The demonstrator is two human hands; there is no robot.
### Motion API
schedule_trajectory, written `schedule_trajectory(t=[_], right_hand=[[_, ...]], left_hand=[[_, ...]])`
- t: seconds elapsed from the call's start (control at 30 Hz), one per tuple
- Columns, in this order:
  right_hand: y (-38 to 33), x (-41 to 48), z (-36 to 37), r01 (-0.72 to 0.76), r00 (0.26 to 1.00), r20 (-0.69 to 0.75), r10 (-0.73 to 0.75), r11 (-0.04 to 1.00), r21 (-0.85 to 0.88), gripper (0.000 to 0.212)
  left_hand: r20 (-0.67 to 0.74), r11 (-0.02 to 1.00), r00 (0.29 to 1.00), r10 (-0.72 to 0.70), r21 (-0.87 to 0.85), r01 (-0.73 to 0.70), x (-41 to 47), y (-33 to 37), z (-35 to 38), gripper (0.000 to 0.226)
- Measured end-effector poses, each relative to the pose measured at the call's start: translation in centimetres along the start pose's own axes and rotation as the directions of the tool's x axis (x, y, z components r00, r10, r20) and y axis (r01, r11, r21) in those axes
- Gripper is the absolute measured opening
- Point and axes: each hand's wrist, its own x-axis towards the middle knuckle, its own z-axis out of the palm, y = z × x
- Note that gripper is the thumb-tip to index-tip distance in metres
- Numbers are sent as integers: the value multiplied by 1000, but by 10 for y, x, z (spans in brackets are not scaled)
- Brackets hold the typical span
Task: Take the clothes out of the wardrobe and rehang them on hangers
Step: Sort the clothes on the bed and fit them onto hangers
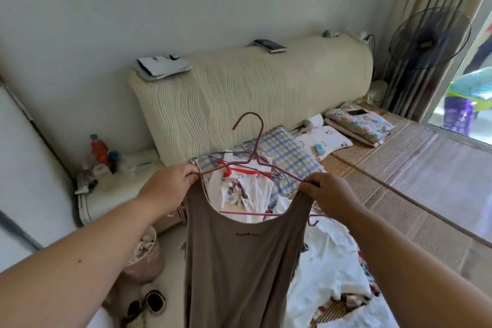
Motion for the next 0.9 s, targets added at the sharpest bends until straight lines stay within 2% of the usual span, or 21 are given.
schedule_trajectory(t=[0.23, 0.43, 0.6, 0.73, 0.9], right_hand=[[7, 119, 49, -48, 998, 44, 47, 999, 23, 14], [11, 228, 70, -94, 976, 193, 96, 995, -21, 11], [23, 294, 70, -144, 978, 151, 146, 989, -27, 15], [41, 337, 86, -235, 965, 119, 236, 972, -22, 17], [70, 400, 135, -405, 902, 166, 399, 914, 5, 20]], left_hand=[[53, 998, 997, -59, 12, 59, 109, -42, 26, 17], [126, 994, 986, -111, -7, 113, 214, -68, 47, 17], [106, 997, 992, -76, 15, 74, 295, -70, 67, 15], [123, 997, 990, -73, 25, 70, 360, -81, 98, 13], [205, 998, 977, -51, 57, 40, 446, -111, 160, 15]])
